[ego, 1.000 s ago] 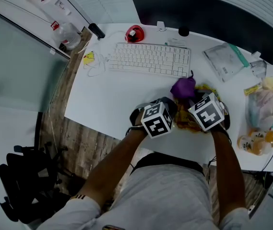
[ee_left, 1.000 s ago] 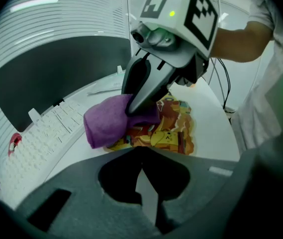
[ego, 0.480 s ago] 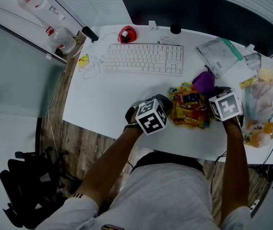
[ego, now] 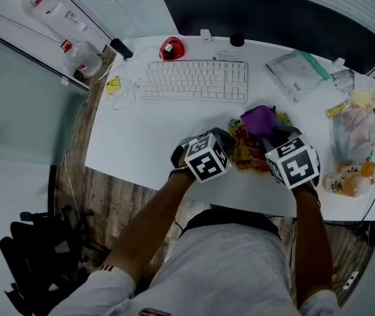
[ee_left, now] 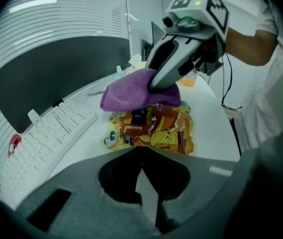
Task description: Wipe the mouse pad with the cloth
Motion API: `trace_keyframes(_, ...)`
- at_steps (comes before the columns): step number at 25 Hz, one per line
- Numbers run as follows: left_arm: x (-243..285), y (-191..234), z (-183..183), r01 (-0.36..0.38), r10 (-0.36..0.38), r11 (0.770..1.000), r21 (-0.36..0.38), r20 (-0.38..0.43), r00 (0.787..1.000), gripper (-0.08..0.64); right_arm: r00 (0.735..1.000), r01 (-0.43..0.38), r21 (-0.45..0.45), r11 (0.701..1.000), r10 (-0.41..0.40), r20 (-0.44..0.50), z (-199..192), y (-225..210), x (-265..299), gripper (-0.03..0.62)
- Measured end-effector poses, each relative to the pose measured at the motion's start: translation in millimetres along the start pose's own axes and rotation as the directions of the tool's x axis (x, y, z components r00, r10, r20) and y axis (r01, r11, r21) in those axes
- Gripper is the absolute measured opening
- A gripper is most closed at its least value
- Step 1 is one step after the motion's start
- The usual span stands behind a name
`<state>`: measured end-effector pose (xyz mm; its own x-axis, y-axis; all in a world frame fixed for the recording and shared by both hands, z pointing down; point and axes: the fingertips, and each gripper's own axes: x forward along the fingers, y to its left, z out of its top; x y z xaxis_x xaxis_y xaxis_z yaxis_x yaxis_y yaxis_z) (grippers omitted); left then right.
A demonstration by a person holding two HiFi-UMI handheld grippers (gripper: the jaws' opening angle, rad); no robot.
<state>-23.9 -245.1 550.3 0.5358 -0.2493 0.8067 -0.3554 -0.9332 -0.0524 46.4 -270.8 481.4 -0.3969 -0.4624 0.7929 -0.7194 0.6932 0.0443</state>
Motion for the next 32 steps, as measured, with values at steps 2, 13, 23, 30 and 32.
trace_keyframes(2, 0.3, 0.0, -0.3, 0.000, 0.000, 1.000, 0.004, -0.001, 1.000, 0.015, 0.999, -0.038, -0.029, 0.999, 0.038, 0.002, 4.6, 24.7, 6.6, 0.069)
trace_keyframes(13, 0.6, 0.0, -0.5, 0.001, -0.001, 1.000, 0.010, -0.001, 1.000, 0.015, 0.992, -0.097, -0.148, 0.984, 0.083, -0.096, -7.3, 68.8, 34.0, 0.069)
trace_keyframes(23, -0.1, 0.2, -0.3, 0.002, -0.002, 1.000, 0.003, 0.003, 1.000, 0.015, 0.989, -0.005, -0.029, 1.000, 0.001, -0.148, -47.5, 8.2, 16.4, 0.069)
trace_keyframes(30, 0.4, 0.3, -1.1, 0.003, -0.003, 1.000, 0.002, 0.001, 1.000, 0.017, 0.978, 0.096, 0.028, 0.995, -0.089, -0.186, -78.1, -46.7, -2.6, 0.071)
trace_keyframes(32, 0.8, 0.2, -1.1, 0.000, 0.000, 1.000, 0.002, 0.000, 1.000, 0.015, 0.976, 0.121, 0.048, 0.992, -0.110, -0.189, -85.0, -58.9, -7.1, 0.071)
